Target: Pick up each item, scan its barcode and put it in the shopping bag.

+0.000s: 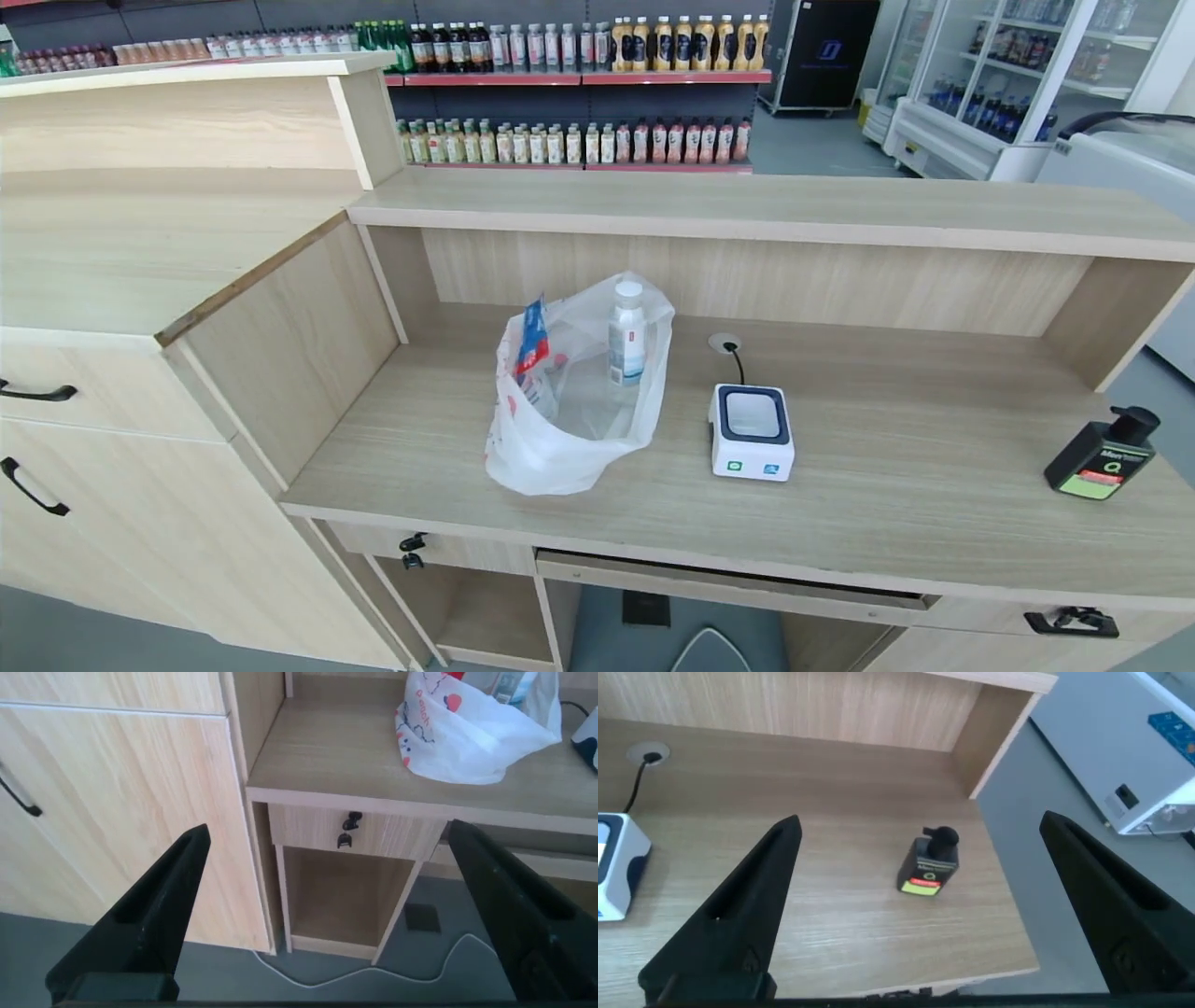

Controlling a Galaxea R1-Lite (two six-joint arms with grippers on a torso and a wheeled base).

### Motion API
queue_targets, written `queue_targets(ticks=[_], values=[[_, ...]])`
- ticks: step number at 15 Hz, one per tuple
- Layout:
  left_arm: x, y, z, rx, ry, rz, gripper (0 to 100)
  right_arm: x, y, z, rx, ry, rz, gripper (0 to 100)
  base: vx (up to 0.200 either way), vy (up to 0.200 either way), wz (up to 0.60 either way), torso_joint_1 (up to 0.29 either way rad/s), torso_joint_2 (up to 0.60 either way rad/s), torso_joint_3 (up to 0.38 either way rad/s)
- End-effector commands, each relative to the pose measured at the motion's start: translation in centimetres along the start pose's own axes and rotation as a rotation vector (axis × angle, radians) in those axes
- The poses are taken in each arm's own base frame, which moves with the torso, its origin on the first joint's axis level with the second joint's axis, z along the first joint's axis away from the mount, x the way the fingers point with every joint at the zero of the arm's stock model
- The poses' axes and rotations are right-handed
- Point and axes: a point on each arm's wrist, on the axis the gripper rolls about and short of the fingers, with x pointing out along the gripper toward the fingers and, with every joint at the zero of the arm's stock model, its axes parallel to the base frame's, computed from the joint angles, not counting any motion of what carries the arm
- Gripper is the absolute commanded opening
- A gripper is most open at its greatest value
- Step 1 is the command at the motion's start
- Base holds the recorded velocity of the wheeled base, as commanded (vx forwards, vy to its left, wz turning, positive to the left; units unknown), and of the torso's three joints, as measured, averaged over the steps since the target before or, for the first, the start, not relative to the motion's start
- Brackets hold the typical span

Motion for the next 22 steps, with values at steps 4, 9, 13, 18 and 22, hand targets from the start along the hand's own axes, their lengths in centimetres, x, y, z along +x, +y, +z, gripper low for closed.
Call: queue_targets(ticks=[4, 9, 13, 18, 22], values=[[0.0, 0.0, 0.0, 0.000, 0.000, -0.001, 100, 0.8, -0.8, 0.1, -0.015, 0.017, -0.042, 100, 0.000, 0.000, -0.15, 0.003, 0.00, 0.001], [0.0, 0.0, 0.0, 0.000, 0.000, -0.001, 100, 2.9, -3.0, 0.0, 0.009, 0.069, -0.138, 100, 0.000, 0.000, -0.60, 0.009, 0.00, 0.000], [0.0, 0.0, 0.0, 0.000, 0.000, -0.001, 100, 6.2, -4.2, -3.4, 0.111, 0.225, -0.165, 100, 0.000, 0.000, 0.00, 0.000, 0.00, 0.000], [0.0, 0.0, 0.0, 0.000, 0.000, -0.001, 100, 15.0, -3.5, -8.8, 0.184, 0.397, -0.039, 100, 0.000, 0.000, 0.00, 0.000, 0.00, 0.000], [0.0, 0.0, 0.0, 0.000, 0.000, -0.001, 100, 19.2, -1.4, -10.5, 0.112, 0.302, 0.137, 100, 0.000, 0.000, 0.00, 0.000, 0.00, 0.000]])
